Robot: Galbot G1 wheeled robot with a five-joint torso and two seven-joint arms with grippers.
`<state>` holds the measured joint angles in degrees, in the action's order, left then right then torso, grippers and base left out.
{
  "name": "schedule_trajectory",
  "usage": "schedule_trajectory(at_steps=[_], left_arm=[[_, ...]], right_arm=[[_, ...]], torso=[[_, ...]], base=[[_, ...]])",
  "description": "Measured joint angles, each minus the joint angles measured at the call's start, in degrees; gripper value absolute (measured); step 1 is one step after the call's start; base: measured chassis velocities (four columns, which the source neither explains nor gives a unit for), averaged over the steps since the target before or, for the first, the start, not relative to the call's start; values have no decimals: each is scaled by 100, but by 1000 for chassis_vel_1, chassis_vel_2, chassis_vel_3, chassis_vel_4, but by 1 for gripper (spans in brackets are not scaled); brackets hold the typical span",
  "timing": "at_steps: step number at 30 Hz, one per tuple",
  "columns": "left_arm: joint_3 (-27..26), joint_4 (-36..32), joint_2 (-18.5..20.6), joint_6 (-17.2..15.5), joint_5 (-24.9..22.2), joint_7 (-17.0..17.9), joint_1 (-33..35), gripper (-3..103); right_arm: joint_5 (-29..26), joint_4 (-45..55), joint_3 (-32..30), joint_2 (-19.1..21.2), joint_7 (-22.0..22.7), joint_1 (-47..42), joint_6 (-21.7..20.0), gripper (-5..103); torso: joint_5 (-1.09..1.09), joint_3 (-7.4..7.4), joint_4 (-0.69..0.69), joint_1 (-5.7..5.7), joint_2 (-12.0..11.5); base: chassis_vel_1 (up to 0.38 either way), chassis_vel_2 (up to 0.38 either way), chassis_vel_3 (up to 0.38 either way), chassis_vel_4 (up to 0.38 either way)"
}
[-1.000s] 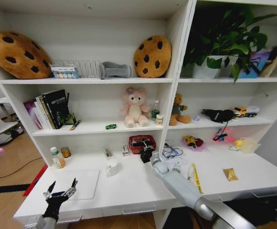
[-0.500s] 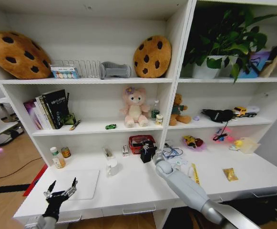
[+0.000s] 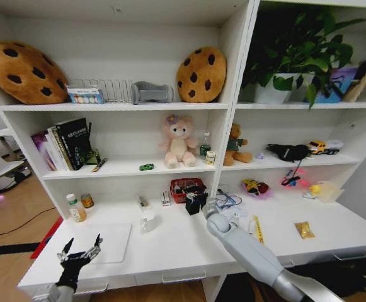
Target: Organize the objects on the table.
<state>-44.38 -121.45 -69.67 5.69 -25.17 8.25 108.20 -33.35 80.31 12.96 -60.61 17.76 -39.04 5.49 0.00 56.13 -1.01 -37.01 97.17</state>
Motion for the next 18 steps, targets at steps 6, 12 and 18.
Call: schedule_trajectory(at_steps=[6, 12, 18], left_arm=[[54, 0, -7, -6, 22, 11, -40, 100], [99, -18, -23, -21, 48, 42, -76, 100], [130, -76, -33, -40, 79, 73, -89, 100]], right_arm=[[80, 799, -343, 331, 99, -791, -1, 100], [300, 1238, -717, 501, -97, -1320, 199, 100], [508, 1679, -1300, 640, -307, -1930, 373, 100]], torso=[[-1, 0, -1, 0, 0], [0, 0, -1, 0, 0], [0, 0, -1, 0, 0]], base=[[0, 0, 0, 0], [0, 0, 0, 0], [0, 0, 0, 0]])
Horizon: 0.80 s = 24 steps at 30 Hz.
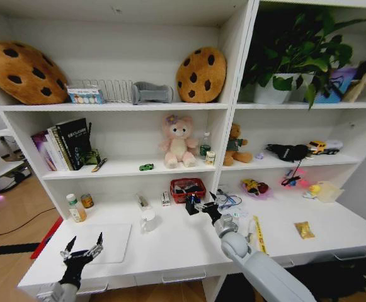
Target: Organize the objects on the table.
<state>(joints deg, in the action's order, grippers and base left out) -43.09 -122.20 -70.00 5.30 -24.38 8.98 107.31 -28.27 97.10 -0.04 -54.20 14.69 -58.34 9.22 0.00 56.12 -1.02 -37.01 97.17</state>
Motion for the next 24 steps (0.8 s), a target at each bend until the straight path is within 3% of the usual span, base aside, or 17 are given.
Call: schedule_trajectory(at_steps=[13, 24], left_arm=[[-131, -335, -6, -108, -43, 117, -81, 100], [-152, -353, 15, -127, -63, 125, -140, 100]], right_arm=[[437, 883, -1539, 1, -502, -1756, 508, 100], [675, 1195, -1986, -143, -582, -2460, 742, 100]], torso=[[0, 0, 0, 0, 0], [0, 0, 0, 0, 0]], base=[[0, 0, 0, 0], [0, 0, 0, 0]])
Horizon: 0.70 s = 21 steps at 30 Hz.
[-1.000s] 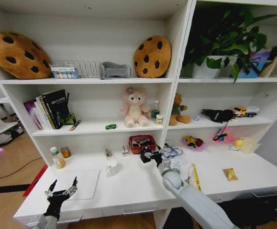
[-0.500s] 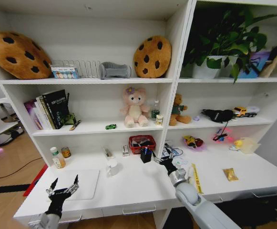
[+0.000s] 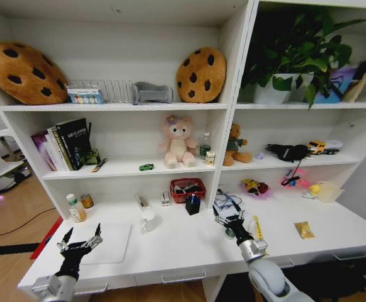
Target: Organize the objects on the table.
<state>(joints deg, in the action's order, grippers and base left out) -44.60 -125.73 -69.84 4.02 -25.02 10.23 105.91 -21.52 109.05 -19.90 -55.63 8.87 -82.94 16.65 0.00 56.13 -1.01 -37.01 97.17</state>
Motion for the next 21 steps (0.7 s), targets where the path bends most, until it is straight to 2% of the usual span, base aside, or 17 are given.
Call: schedule_trajectory(at_steps=[7, 14, 21], left_arm=[[-60, -33, -5, -14, -49, 4, -1, 100], [-79, -34, -38, -16, -68, 5, -10, 100], [-60, -27, -38, -16, -77, 4, -45, 100]], right_arm=[[183, 163, -331, -179, -67, -446, 183, 100], [389, 216, -423, -382, -91, -798, 299, 100], [427, 210, -467, -407, -92, -826, 300, 100]], torso=[[0, 0, 0, 0, 0], [0, 0, 0, 0, 0], [0, 0, 0, 0, 0]], base=[[0, 0, 0, 0], [0, 0, 0, 0], [0, 0, 0, 0]])
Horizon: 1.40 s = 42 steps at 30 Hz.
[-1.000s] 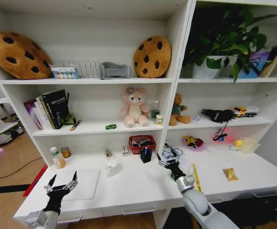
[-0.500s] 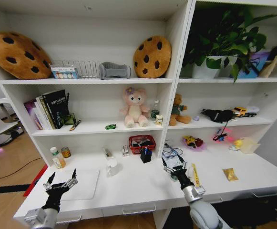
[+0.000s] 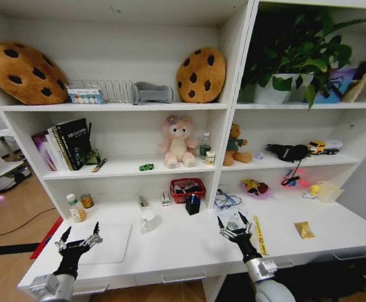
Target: Organize the objects on the table.
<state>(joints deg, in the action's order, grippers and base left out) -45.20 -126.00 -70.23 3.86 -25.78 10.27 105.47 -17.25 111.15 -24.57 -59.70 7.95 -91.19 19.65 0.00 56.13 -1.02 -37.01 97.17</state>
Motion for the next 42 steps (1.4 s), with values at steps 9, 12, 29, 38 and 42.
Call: schedule_trajectory(at_steps=[9, 12, 29, 38, 42], left_arm=[[-1, 41, 11, 0, -19, 0, -9, 100], [6, 50, 4, 0, -15, 0, -9, 100], [121, -20, -92, 0, 102, 5, 68, 100], [134, -51, -126, 20, 161, -2, 141, 100], [130, -57, -126, 24, 166, -1, 152, 100]], right_arm=[[-31, -48, 25, 17, 23, 124, -51, 100], [-34, -59, 30, 13, 25, 130, -56, 100], [43, -170, 45, -33, 72, 159, 119, 100], [93, -173, 179, -53, 51, 181, 70, 100], [96, -123, 331, 11, -172, 98, 59, 100]], torso=[[0, 0, 1, -1, -1], [0, 0, 1, -1, 0], [-4, 1, -1, -2, -1], [0, 0, 1, 0, 0], [2, 0, 0, 0, 0]], base=[[-37, -37, 42, 50], [-142, -134, 133, 154], [-232, -230, 228, 232], [5, -16, 17, -6], [46, 67, -29, -39]])
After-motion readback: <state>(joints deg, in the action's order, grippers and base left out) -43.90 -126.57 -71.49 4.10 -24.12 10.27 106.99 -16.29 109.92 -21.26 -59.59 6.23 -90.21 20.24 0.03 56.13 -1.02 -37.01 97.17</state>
